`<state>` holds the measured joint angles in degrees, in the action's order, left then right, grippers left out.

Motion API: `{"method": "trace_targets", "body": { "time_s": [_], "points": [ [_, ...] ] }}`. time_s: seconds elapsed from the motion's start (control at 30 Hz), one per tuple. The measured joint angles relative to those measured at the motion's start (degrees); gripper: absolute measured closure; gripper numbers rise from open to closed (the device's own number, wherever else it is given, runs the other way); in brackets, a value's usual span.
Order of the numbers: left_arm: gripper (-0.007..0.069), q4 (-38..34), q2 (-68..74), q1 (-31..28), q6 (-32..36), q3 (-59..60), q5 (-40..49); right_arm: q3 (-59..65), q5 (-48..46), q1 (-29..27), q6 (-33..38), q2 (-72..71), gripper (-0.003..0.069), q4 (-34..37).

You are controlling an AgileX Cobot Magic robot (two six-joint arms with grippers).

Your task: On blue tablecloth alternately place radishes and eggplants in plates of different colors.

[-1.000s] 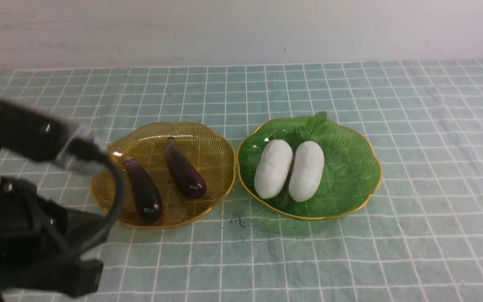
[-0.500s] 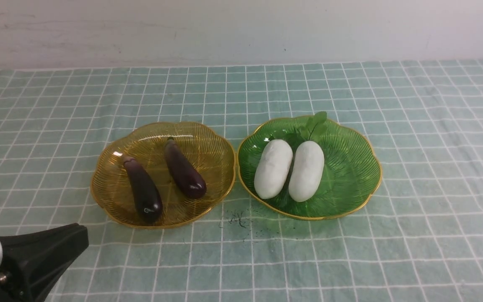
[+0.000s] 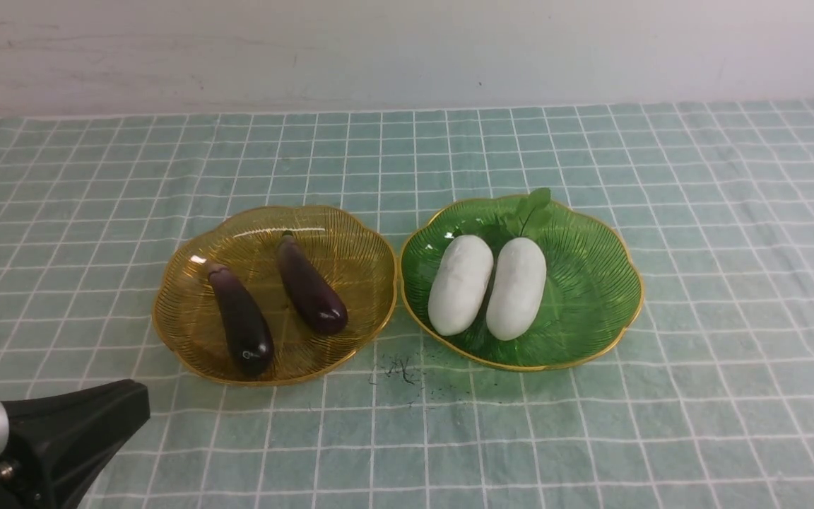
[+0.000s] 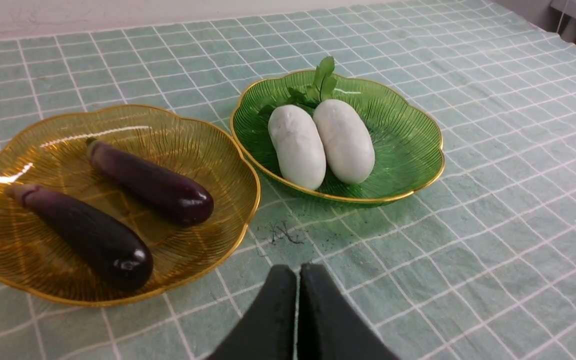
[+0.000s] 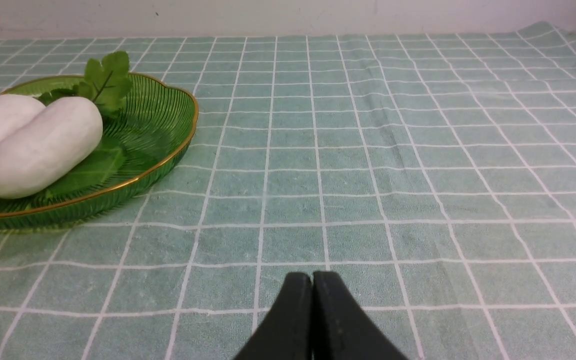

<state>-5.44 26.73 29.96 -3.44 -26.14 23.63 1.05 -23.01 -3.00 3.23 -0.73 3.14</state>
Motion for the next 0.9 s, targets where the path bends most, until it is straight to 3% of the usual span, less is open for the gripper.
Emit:
{"method": "trace_targets", "body": {
  "time_s": [0.27, 0.4, 0.43, 0.6, 0.9],
  "points": [
    [0.0632, 1.2, -7.2, -2.7, 0.7, 7.4, 0.0, 0.0, 0.0, 0.0, 0.0, 0.0, 0.0674, 0.0],
    [0.0632, 1.9, -16.0, -10.2, 0.9, 15.1, -1.2, 0.0, 0.0, 0.0, 0.0, 0.0, 0.0674, 0.0],
    [0.0632, 2.2, -20.3, -14.4, 1.0, 18.5, -1.6, 0.0, 0.0, 0.0, 0.0, 0.0, 0.0674, 0.0],
    [0.0632, 2.7, -27.0, -22.6, 0.8, 25.5, -1.8, 0.0, 0.1, 0.0, 0.0, 0.0, 0.0674, 0.0],
    [0.0632, 4.9, -27.3, -25.9, 0.7, 27.6, -1.5, 0.0, 0.1, 0.0, 0.0, 0.0, 0.0674, 0.0]
  ]
}}
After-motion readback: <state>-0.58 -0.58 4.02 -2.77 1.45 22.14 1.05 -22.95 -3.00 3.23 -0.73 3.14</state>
